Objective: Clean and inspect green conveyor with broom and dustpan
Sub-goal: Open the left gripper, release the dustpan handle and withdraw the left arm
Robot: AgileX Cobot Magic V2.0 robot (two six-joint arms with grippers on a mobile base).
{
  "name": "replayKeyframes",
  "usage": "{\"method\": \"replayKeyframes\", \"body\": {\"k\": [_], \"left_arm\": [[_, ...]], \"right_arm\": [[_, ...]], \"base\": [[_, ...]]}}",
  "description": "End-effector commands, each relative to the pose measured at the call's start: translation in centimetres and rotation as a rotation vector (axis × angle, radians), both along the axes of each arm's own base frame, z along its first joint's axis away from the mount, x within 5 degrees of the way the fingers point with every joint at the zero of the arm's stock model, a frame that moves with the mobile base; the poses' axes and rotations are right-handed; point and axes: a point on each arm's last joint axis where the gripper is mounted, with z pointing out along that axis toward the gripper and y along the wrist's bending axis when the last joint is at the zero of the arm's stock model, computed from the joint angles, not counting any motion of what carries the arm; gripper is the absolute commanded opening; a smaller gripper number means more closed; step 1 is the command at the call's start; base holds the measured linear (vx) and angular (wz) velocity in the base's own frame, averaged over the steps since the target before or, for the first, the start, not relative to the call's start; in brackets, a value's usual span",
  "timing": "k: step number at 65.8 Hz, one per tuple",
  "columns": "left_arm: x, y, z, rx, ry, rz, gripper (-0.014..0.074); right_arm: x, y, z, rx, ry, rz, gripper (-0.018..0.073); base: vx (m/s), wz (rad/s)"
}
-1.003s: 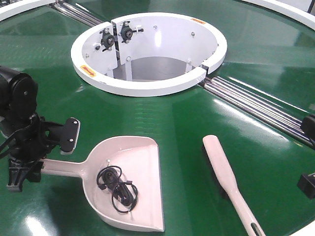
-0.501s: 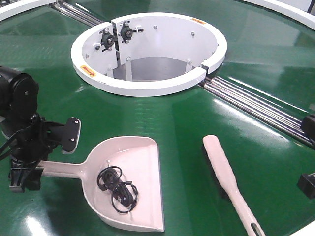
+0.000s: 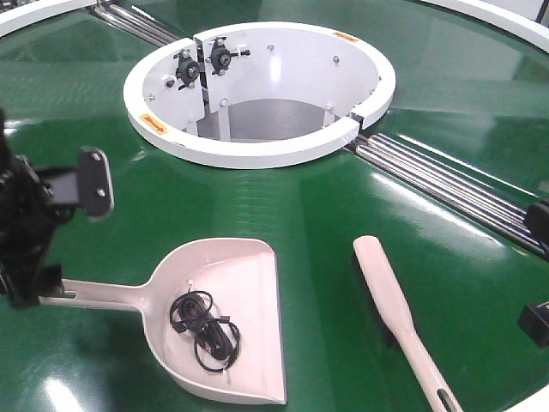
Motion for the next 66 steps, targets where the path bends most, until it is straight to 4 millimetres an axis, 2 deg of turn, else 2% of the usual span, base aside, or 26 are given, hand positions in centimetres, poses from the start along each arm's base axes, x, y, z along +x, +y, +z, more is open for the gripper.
{"method": "replayKeyframes", "body": {"k": [1,10,18,24,30,33,36,42,51,60,66], "left_arm": [[-1.1,0.5,4.4,-0.059,-0.248,0.085,0.0584],[-2.1,1.3,7.8,-0.12,-0.499,0.196,0.0545],[-3.3,1.7,10.5,-0.262,-0.687,0.315,0.0454],[-4.5,2.0,12.3,-0.398,-0.782,0.419,0.0316],[-6.0,2.2,13.7,-0.53,-0.847,0.5,0.013],[-6.7,2.3,14.2,-0.592,-0.876,0.511,0.0025],[-7.6,2.3,14.4,-0.651,-0.907,0.498,-0.0026],[-9.3,2.2,13.7,-0.767,-0.945,0.479,-0.0025],[-12.3,2.5,10.7,-0.906,-0.976,0.468,-0.0025],[-14.5,2.9,6.9,-0.957,-0.956,0.485,-0.0025],[-15.4,3.1,5.4,-0.949,-0.944,0.489,-0.0025]], "right_arm": [[0.1,-0.1,1.5,0.021,-0.097,-0.008,-0.001],[0.1,-0.1,1.5,0.02,-0.094,-0.008,-0.0009],[0.1,0.0,1.3,0.015,-0.069,-0.005,-0.0006],[0.0,0.0,1.2,0.027,-0.052,-0.006,-0.0005],[0.0,-0.1,1.2,0.063,-0.056,-0.011,-0.0005],[-0.1,-0.1,1.0,0.081,-0.069,-0.014,-0.0005],[-0.4,-0.2,0.6,0.103,-0.083,-0.018,-0.0005],[-0.9,-0.4,-0.6,0.128,-0.094,-0.023,-0.0005],[-1.4,-0.5,-2.6,0.112,-0.06,-0.024,-0.0005],[-1.3,-0.5,-3.0,0.109,-0.051,-0.025,-0.0005],[-1.3,-0.5,-3.0,0.109,-0.048,-0.025,-0.0005]], "base": [[0.0,0.0],[0.0,0.0],[0.0,0.0],[0.0,0.0],[0.0,0.0],[0.0,0.0],[0.0,0.0],[0.0,0.0],[0.0,0.0],[0.0,0.0],[0.0,0.0]]}}
